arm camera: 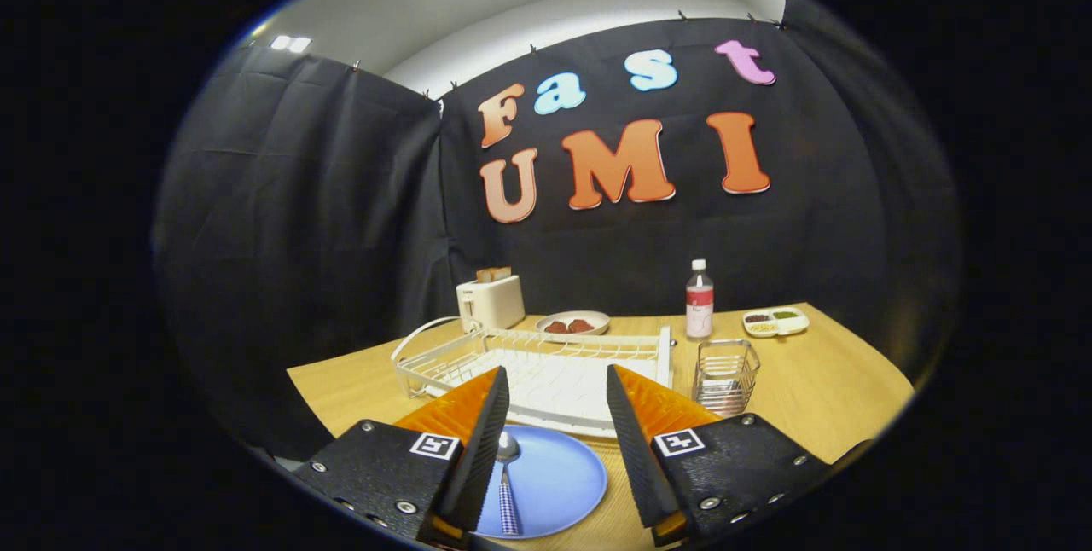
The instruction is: Take the plate from the dish rack, then take the spoon from the basket and place it into the plate.
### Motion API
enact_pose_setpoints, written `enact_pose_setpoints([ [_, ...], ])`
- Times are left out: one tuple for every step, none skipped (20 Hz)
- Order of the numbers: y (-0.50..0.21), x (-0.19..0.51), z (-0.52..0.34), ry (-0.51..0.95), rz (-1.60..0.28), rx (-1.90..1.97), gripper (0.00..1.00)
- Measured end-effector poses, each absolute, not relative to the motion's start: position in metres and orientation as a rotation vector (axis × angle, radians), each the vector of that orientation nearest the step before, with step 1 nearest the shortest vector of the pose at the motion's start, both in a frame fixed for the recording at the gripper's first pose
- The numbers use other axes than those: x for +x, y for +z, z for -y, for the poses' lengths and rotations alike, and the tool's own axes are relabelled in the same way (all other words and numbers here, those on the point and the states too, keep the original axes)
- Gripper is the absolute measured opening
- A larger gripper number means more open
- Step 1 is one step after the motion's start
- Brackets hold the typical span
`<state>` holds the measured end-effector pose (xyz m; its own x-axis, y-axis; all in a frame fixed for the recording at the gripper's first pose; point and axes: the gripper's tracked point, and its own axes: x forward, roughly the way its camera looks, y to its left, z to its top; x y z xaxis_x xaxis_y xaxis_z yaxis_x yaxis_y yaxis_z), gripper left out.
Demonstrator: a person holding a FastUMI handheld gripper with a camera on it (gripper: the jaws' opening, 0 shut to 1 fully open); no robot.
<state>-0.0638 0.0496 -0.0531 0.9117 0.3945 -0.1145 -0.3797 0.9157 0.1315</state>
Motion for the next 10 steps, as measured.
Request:
enact_pose_setpoints([
  [-0.044, -0.061, -0.046, 0.374, -0.114, 0.114, 0.71],
  [-0.038, -0.058, -0.040, 0.338, -0.100, 0.108, 0.76],
  [-0.037, -0.053, -0.031, 0.292, -0.095, 0.102, 0.78],
  [-0.033, -0.050, -0.027, 0.262, -0.088, 0.091, 0.83],
  [-0.027, -0.048, -0.026, 0.240, -0.073, 0.082, 0.85],
  [-0.022, -0.048, -0.026, 0.230, -0.059, 0.072, 0.88],
  [-0.017, -0.049, -0.025, 0.219, -0.043, 0.062, 0.90],
  [-0.014, -0.048, -0.026, 0.213, -0.035, 0.049, 0.93],
  [-0.013, -0.048, -0.029, 0.209, -0.027, 0.036, 0.94],
  [-0.011, -0.046, -0.031, 0.199, -0.020, 0.023, 0.95],
])
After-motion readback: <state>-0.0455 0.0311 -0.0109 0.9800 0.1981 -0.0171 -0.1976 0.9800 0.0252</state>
